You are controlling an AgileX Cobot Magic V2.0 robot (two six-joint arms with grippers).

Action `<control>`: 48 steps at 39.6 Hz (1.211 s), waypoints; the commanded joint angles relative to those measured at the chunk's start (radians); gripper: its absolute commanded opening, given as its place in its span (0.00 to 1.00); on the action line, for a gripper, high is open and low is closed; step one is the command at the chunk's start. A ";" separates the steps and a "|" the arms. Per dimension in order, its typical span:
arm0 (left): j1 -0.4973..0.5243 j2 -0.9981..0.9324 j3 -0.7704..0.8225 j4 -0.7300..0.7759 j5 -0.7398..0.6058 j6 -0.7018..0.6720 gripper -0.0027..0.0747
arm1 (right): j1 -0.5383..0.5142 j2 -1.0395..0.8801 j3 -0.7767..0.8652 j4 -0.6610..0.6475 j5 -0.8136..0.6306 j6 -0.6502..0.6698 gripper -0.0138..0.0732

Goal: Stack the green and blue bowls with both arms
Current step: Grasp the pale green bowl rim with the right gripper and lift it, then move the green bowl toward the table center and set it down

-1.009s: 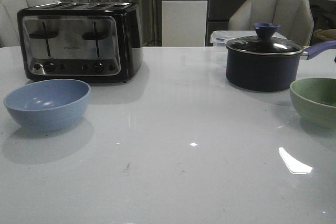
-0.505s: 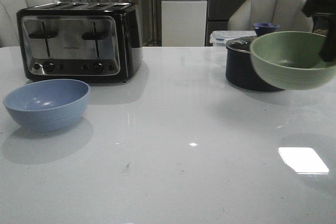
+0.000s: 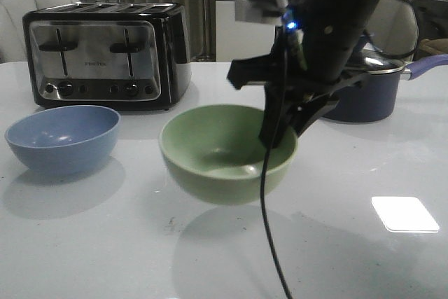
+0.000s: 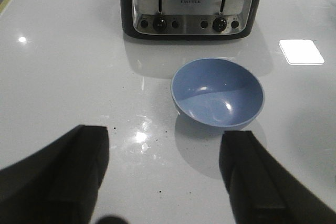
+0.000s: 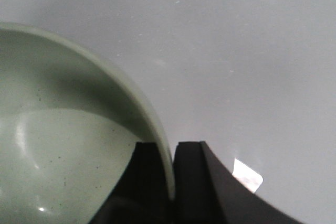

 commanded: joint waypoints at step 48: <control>0.001 0.008 -0.028 -0.005 -0.101 -0.004 0.69 | 0.049 -0.692 0.430 -0.039 -0.307 -0.111 0.65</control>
